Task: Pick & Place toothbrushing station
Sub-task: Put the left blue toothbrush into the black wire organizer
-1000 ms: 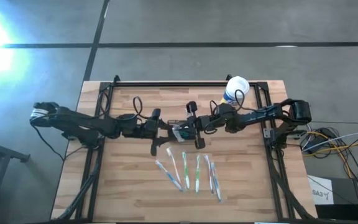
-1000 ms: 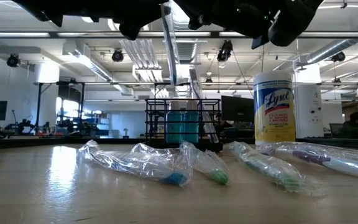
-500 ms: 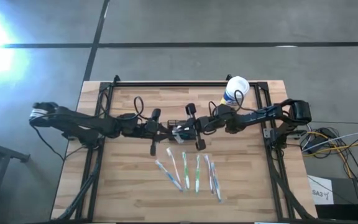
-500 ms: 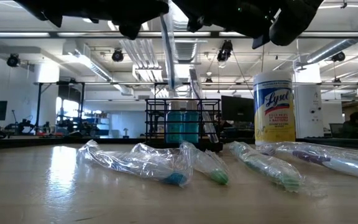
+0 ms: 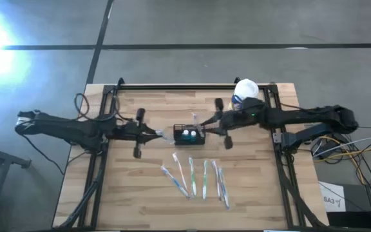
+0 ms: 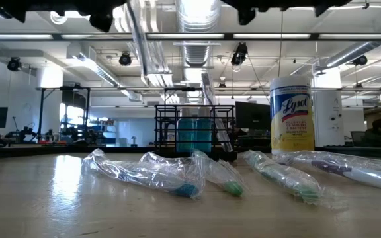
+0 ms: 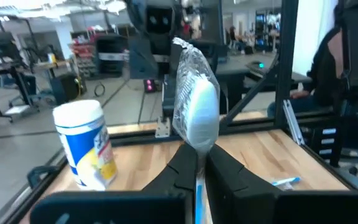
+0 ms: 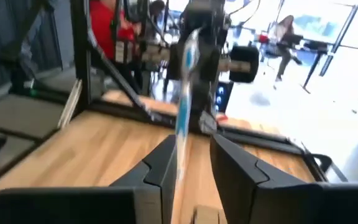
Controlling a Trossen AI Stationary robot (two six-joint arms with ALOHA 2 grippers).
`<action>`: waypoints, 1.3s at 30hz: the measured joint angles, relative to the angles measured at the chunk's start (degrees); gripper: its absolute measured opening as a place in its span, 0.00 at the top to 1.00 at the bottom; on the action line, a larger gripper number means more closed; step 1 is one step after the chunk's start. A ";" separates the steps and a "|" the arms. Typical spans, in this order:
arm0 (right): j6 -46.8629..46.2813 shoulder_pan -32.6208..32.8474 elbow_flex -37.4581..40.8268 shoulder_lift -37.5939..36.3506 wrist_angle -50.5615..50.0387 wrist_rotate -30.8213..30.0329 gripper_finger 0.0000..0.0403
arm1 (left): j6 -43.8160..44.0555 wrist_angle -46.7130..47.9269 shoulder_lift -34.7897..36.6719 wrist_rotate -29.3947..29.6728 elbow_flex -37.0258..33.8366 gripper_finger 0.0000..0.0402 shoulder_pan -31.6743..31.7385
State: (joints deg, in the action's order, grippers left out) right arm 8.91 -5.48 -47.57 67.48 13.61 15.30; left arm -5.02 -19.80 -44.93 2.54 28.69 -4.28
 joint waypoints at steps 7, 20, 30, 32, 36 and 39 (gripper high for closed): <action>-1.43 -0.62 12.64 -18.61 5.38 -0.50 0.93 | -1.95 0.14 6.10 1.89 -4.73 0.96 0.14; -5.97 -0.72 37.97 -28.08 29.60 -3.86 0.98 | 2.03 -14.78 -8.78 4.55 -4.72 0.96 8.26; -5.50 -0.70 41.45 -27.99 30.45 -3.90 0.98 | 3.44 -21.16 -18.00 2.58 -4.72 0.96 12.90; -5.32 -0.70 41.72 -27.94 30.31 -3.92 0.98 | 3.69 -21.19 -19.26 2.42 -4.72 0.96 13.63; -5.23 -0.70 41.75 -27.97 30.29 -3.90 0.98 | 3.91 -21.87 -21.78 2.02 -4.72 0.96 14.36; -4.63 -0.70 41.72 -27.97 30.31 -3.90 0.98 | 3.98 -22.91 -24.16 1.94 -4.72 0.96 14.58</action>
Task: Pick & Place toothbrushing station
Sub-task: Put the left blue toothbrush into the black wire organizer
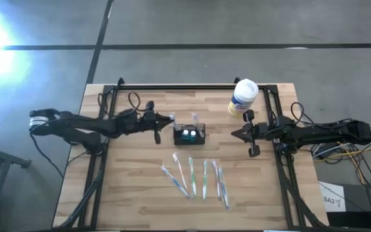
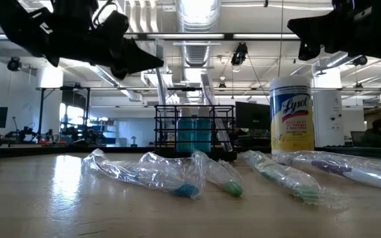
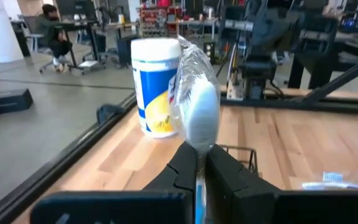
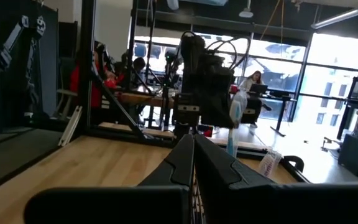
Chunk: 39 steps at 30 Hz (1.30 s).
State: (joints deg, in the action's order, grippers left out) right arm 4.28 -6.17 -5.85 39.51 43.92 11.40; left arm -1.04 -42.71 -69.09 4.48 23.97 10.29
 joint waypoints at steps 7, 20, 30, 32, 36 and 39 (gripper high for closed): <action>0.38 0.00 0.00 0.02 -0.02 0.00 0.98 | -0.62 -5.51 -6.55 -1.12 0.00 0.96 0.10; 0.39 0.00 0.04 0.04 -0.42 0.02 0.98 | -1.75 -7.72 -11.99 -1.32 0.12 0.95 0.17; 0.40 -0.02 0.09 0.04 -0.44 0.02 0.98 | 0.40 -6.21 -11.13 -1.15 0.02 0.90 0.17; 0.39 0.00 0.10 0.04 -0.44 0.02 0.98 | 1.09 -5.67 -10.69 -1.15 -0.02 0.85 0.17; 0.33 0.00 0.20 0.04 -0.46 0.04 0.98 | 1.55 -5.88 -9.94 -1.19 -0.02 0.71 0.18; 0.22 0.00 0.20 0.04 -0.52 0.04 0.98 | 1.92 -6.04 -9.26 -1.23 -0.02 0.59 0.18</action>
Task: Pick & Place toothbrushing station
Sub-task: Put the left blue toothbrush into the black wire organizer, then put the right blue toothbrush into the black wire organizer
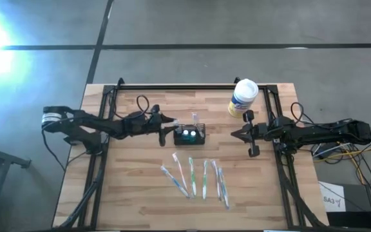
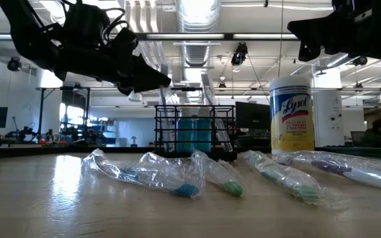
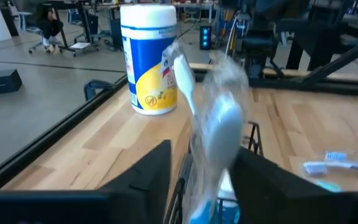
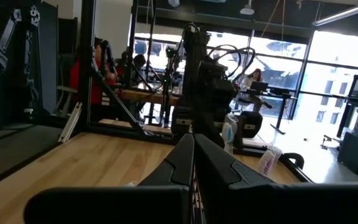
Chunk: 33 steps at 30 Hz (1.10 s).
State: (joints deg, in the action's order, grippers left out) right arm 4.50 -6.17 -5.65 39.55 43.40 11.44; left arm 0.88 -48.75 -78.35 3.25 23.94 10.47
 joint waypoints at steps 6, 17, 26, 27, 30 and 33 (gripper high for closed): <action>0.15 -0.01 0.07 0.00 -1.17 0.00 0.98 | 1.65 0.09 3.43 -0.02 0.02 0.39 0.01; -0.02 -0.02 0.09 -0.01 -2.59 0.00 0.98 | 2.00 20.19 25.67 -1.22 0.02 0.30 -0.03; 0.04 -0.02 0.11 0.00 -4.20 -0.02 0.98 | -1.91 41.70 49.50 3.85 -2.01 0.56 -0.08; 0.15 -0.02 0.11 0.00 -4.20 -0.04 0.98 | -2.34 41.29 50.51 3.91 -2.95 0.63 -0.08; -0.08 0.00 0.11 0.00 -4.20 -0.32 0.98 | -4.38 40.72 52.14 4.34 -5.59 0.88 -0.08; -2.31 -0.02 0.11 0.00 -4.18 -2.74 0.98 | -5.55 39.09 52.53 2.84 -8.28 0.97 -0.08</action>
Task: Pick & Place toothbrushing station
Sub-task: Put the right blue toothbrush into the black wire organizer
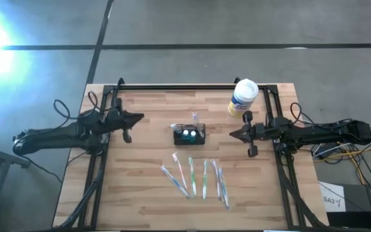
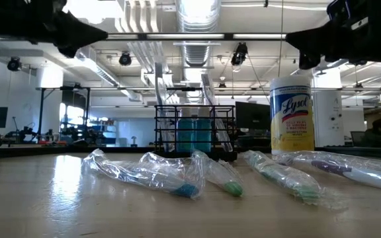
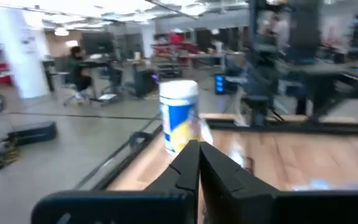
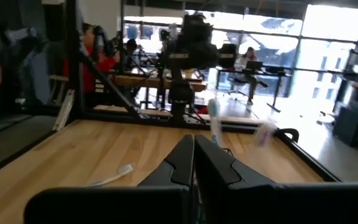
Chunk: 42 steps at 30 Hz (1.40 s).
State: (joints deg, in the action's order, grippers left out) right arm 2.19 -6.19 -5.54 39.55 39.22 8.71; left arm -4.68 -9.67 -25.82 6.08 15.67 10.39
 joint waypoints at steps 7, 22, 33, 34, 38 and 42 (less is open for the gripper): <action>-3.99 0.01 0.00 -0.02 0.15 -2.90 0.98 | 0.00 -5.70 2.01 -13.95 -6.96 0.99 -0.08; -5.24 0.04 -1.54 -0.04 2.69 -2.77 0.98 | -0.58 4.30 18.68 -14.16 -9.45 0.99 0.02; -9.13 0.04 -1.62 -0.03 2.73 -2.73 0.98 | 0.24 13.37 23.26 -14.16 -9.38 0.98 0.02; -10.81 0.04 -1.64 -0.04 2.10 -2.75 0.98 | 0.29 14.12 23.29 -14.17 -9.42 0.98 0.02; -18.83 0.08 -4.64 -0.16 -11.34 -2.73 0.98 | 0.61 15.29 23.34 -14.18 -9.43 0.99 0.02; -29.81 1.70 -10.71 0.92 -38.86 -5.17 0.98 | 1.32 16.16 23.35 -14.17 -9.43 0.97 0.02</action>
State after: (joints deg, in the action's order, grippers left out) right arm -27.62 -4.49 -16.25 40.47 0.36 3.53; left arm -3.36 6.49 -2.47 -8.09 6.24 10.41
